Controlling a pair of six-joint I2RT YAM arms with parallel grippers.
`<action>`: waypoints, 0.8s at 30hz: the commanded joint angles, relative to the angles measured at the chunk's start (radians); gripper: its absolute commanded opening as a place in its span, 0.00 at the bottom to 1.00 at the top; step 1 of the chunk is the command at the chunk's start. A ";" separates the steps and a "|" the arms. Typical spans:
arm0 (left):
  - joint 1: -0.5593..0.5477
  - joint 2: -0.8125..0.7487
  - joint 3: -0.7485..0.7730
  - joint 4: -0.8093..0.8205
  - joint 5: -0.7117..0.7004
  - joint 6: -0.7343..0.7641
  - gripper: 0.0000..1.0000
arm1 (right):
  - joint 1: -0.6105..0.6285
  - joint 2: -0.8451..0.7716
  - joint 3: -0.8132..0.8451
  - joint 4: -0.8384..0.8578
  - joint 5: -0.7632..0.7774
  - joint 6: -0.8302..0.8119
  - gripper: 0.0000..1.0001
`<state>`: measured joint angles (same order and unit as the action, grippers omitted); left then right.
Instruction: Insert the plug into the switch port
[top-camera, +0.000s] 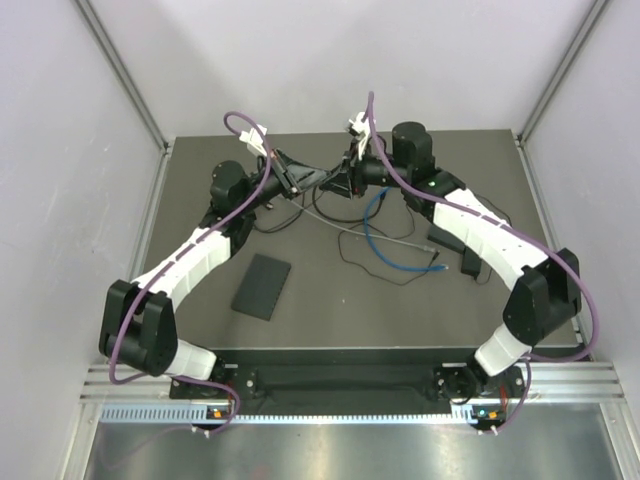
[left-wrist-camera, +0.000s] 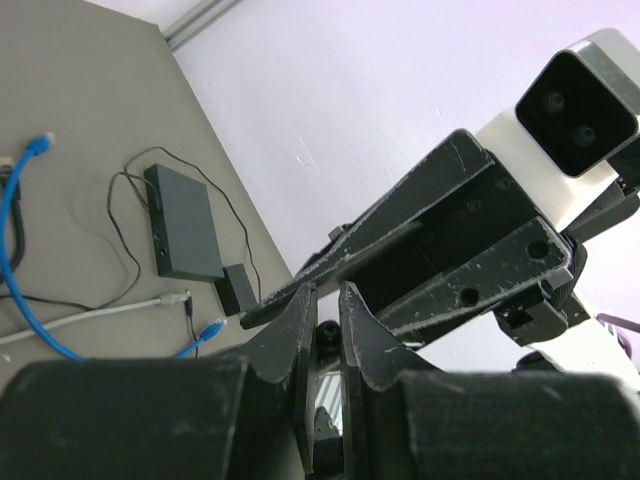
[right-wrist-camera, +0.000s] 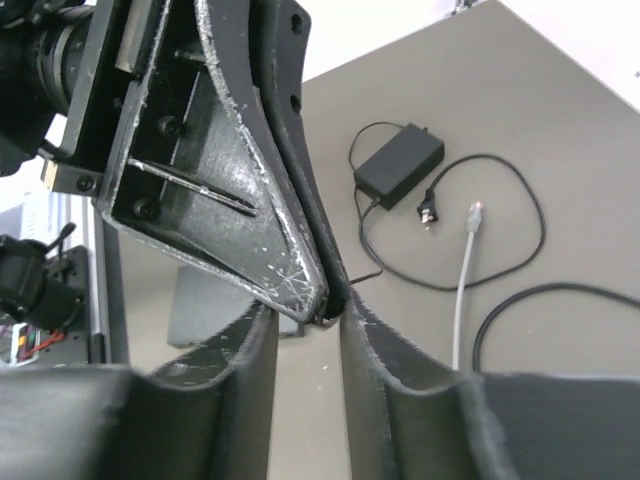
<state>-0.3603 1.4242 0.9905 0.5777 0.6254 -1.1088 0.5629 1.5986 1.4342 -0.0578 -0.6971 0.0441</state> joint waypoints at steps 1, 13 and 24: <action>0.006 0.004 -0.009 0.067 -0.007 -0.023 0.00 | 0.028 0.014 0.061 0.085 -0.013 -0.004 0.22; 0.105 -0.013 -0.016 -0.012 -0.021 0.052 0.55 | 0.026 0.027 0.092 -0.110 -0.033 -0.127 0.00; 0.425 -0.195 -0.177 -0.417 0.065 0.339 0.60 | 0.147 0.020 -0.165 -0.310 0.226 -0.380 0.00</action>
<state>0.0444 1.3022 0.8879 0.2886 0.6334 -0.8967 0.6510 1.6215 1.2926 -0.3317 -0.5587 -0.2520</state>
